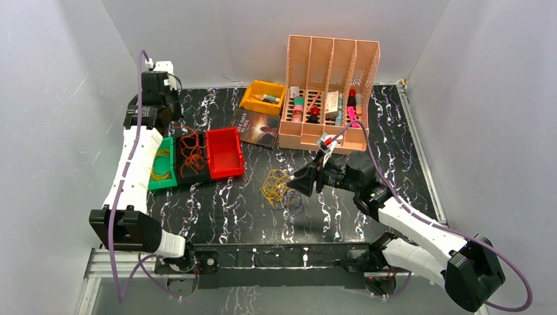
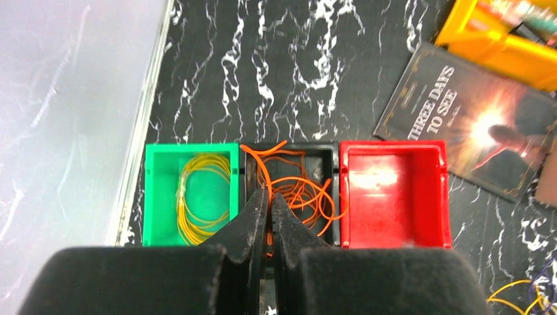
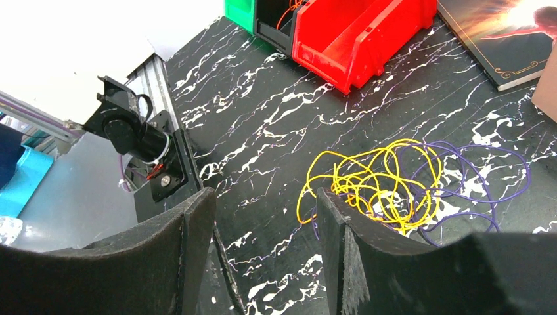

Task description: Untangle the cables

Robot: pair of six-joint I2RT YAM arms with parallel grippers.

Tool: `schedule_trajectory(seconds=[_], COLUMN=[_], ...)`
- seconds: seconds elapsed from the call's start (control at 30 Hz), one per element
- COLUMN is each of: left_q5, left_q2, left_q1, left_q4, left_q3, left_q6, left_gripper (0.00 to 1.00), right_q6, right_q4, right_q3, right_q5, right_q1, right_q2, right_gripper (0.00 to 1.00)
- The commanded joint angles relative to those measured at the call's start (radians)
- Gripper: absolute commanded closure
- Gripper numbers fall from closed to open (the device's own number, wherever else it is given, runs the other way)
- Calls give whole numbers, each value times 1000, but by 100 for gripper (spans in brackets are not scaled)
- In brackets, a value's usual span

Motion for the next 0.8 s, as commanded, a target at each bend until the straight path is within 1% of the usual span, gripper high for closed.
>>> schedule_trajectory(seconds=[0.0,0.27,0.37,0.5,0.63,0.77], left_q5=[-28,-43,-51,-46,-51,-84], left_q2=[-35,-11,-5,-8,-10,-2], left_q1=[9,9,9,9,9,9], left_q4=[-21,-37,-28,4,43,67], left_q3=[89,190,185,117,9,-76], left_q6=[6,15,22,20,14,10], left_gripper=[100,100,100,100,100,100], right_q6=[-11,-8,-8,-8,-7,-7], right_q4=[29,28,31,31,30,30], right_q3=[21,20,22,22,21,21], right_q5=[-9,-5,-5,-6,-6,-6], right_q1=[0,0,0,0,1,0], right_q2=[2,18,22,24,24,27], right_gripper=[34,34,34,34,34,33])
